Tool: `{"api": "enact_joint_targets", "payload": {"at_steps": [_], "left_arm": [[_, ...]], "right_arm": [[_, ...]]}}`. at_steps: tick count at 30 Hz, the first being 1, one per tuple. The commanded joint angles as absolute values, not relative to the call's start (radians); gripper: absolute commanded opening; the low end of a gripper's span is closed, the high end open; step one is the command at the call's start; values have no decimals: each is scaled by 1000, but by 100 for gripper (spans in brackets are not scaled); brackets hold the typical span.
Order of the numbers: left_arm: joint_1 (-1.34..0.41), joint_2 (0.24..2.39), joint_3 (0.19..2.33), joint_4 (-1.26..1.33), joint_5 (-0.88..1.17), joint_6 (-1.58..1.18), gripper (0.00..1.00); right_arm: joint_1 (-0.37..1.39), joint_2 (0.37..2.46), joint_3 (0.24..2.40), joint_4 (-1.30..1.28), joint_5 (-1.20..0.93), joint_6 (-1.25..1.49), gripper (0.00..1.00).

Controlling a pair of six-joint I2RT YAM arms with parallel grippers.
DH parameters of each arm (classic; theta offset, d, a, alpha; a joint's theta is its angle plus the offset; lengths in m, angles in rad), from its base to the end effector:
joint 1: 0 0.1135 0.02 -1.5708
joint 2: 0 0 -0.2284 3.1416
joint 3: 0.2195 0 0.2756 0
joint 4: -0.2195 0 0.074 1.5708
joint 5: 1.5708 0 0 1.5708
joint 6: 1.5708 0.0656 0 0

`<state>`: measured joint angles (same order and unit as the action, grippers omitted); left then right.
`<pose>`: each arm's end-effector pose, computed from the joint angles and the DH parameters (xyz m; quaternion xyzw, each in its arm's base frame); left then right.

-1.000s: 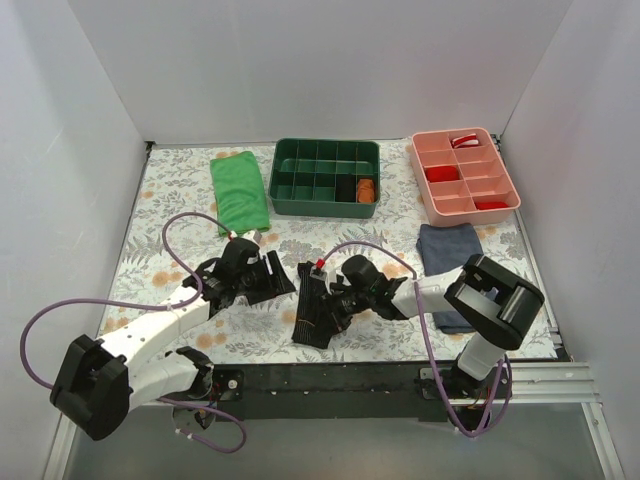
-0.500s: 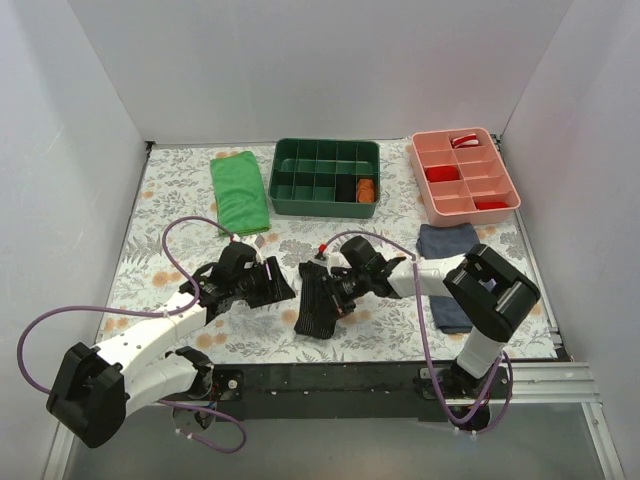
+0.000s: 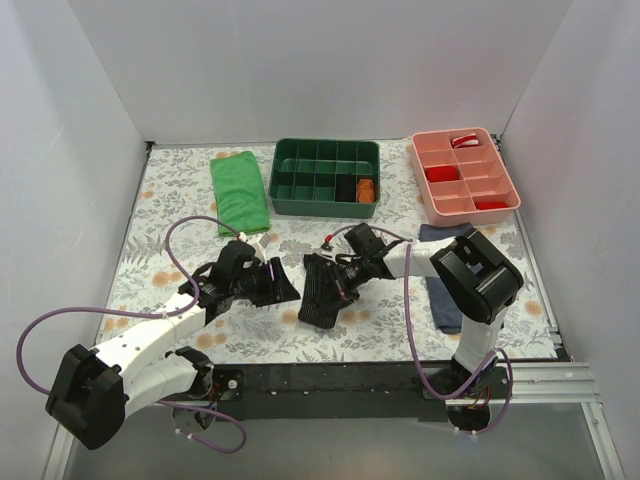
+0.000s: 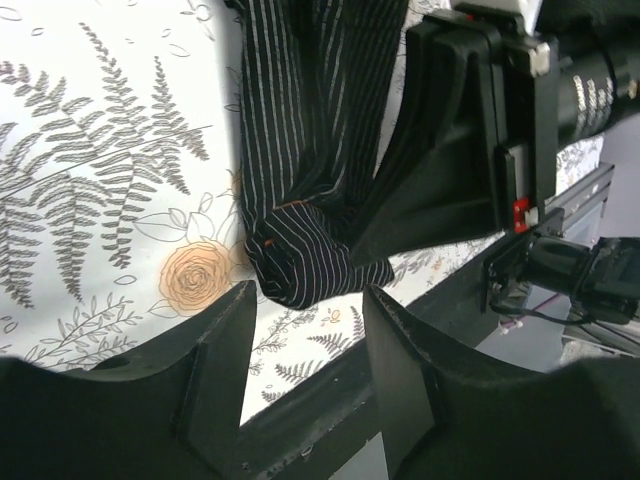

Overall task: Roll the underwear
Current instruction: Roll the underwear to the center of the board.

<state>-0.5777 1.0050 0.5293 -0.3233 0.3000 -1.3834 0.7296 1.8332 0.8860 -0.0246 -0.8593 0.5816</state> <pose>0.2068 -0.1579 0.1385 -0.3074 0.8648 -0.3863 0.0921 0.2285 0.2709 0.0543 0.1868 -0.8572 -0.4790 0.0300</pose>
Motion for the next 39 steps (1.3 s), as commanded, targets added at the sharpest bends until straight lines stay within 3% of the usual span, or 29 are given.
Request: {"api": "enact_joint_targets", "payload": {"at_steps": [1,9,24,39], "left_arm": [[-589,991,515,-287,367,-1355,45],[-643,1025,534,-281,353,-1330,51],[-710,1121,486,-177,189,-1381,59],[-712,1157,384,124,143,-1470,56]], "right_arm": [[690,1861,870,26,-919,617,1],[641,1925,891,109,-1034,709,1],[601,1980,973,5,-1022,653,1],[600,1987,974,2,-1017,627,1]]}}
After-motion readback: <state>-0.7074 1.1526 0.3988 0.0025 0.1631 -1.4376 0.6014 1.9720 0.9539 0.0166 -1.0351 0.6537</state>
